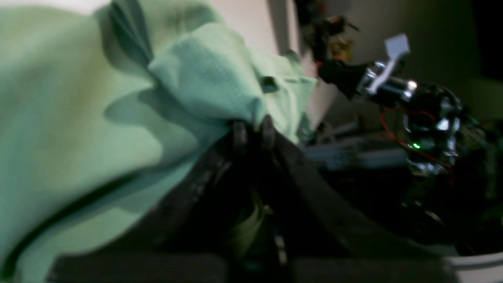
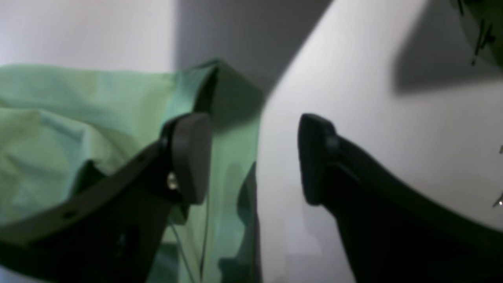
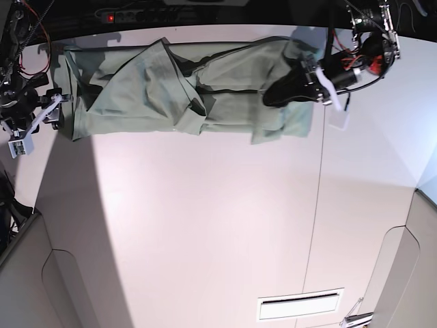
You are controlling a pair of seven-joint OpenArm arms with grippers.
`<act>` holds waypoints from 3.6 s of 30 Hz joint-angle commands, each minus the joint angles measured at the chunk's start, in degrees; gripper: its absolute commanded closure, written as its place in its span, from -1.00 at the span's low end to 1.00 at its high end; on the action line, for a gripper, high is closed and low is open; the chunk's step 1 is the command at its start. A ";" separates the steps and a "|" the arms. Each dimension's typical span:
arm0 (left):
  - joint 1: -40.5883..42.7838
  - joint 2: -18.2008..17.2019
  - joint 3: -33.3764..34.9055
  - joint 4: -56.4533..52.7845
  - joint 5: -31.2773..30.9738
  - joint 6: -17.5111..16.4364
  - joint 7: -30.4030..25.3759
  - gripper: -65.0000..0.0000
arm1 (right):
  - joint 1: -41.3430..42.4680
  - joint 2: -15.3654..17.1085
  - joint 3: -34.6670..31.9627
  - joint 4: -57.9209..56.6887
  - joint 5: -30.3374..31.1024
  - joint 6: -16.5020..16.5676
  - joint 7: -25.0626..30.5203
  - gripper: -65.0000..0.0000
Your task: Fold the T-shirt properly
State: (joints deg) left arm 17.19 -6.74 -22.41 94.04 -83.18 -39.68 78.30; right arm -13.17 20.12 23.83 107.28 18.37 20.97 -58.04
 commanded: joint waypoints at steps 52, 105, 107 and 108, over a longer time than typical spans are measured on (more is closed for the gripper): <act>2.95 5.77 8.41 15.02 42.75 -0.32 -14.58 1.00 | 0.44 0.83 0.44 0.79 0.28 -0.22 1.73 -0.05; -3.72 1.92 5.90 15.19 39.23 2.36 -9.05 1.00 | 1.22 11.58 10.14 -21.59 18.51 7.54 -0.61 -0.06; -3.72 1.95 5.90 15.19 38.77 1.84 -9.11 1.00 | 2.89 11.56 10.12 -28.26 27.89 11.56 -4.57 -0.06; -3.72 1.95 5.90 15.19 38.51 1.68 -9.09 1.00 | 3.78 11.43 10.12 -31.17 32.83 12.63 -6.99 -0.06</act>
State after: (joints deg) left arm 13.91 -4.60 -16.47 108.22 -43.62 -37.34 70.04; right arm -9.98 30.33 33.65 75.33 52.05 33.54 -65.08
